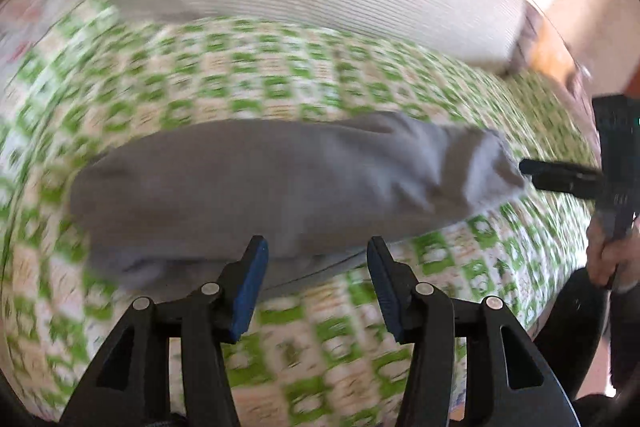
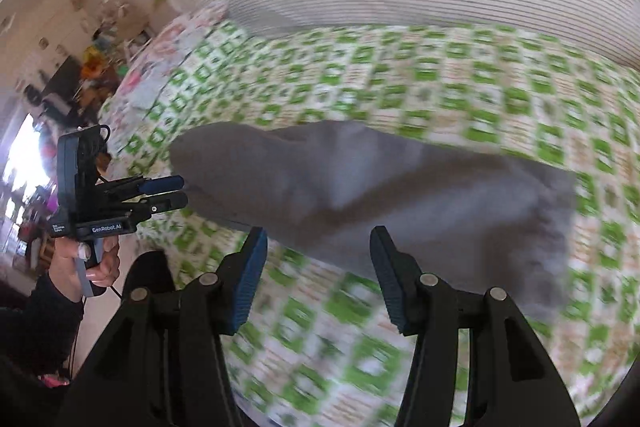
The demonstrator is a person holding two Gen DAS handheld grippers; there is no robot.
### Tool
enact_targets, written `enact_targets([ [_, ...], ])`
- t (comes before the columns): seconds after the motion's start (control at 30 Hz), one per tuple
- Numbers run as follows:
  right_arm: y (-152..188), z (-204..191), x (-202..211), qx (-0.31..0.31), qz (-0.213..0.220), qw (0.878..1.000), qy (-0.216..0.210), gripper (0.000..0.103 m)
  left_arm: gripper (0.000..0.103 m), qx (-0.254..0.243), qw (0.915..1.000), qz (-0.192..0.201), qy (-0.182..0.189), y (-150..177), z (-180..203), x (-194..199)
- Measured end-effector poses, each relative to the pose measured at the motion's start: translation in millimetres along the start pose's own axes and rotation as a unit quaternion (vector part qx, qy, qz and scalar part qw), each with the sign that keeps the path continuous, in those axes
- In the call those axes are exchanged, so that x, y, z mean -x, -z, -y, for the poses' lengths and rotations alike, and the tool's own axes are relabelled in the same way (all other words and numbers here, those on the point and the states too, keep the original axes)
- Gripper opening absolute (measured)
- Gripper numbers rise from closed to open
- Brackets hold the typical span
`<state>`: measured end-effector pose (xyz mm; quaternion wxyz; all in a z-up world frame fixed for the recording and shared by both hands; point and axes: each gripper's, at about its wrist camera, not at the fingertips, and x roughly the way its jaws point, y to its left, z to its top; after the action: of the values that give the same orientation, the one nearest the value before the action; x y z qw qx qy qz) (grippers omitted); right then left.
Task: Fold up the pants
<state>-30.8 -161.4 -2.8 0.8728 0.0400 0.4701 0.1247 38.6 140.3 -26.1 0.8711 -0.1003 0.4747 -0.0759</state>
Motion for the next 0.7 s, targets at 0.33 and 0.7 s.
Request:
enact_targets([
  [0.33, -17.6, -77.6, -76.9, 0.060, -0.041, 0.997, -0.041, 0.055, 0.056, 0.121, 0.9918, 0.022, -0.034, 12.2, -84.2, 22.7],
  [0.7, -9.2, -145.5, -169.5, 0.160, -0.089, 0.983, 0.018, 0.055, 0.061, 0.186, 0.9820, 0.016, -0.027, 6.7, -122.5, 6.0],
])
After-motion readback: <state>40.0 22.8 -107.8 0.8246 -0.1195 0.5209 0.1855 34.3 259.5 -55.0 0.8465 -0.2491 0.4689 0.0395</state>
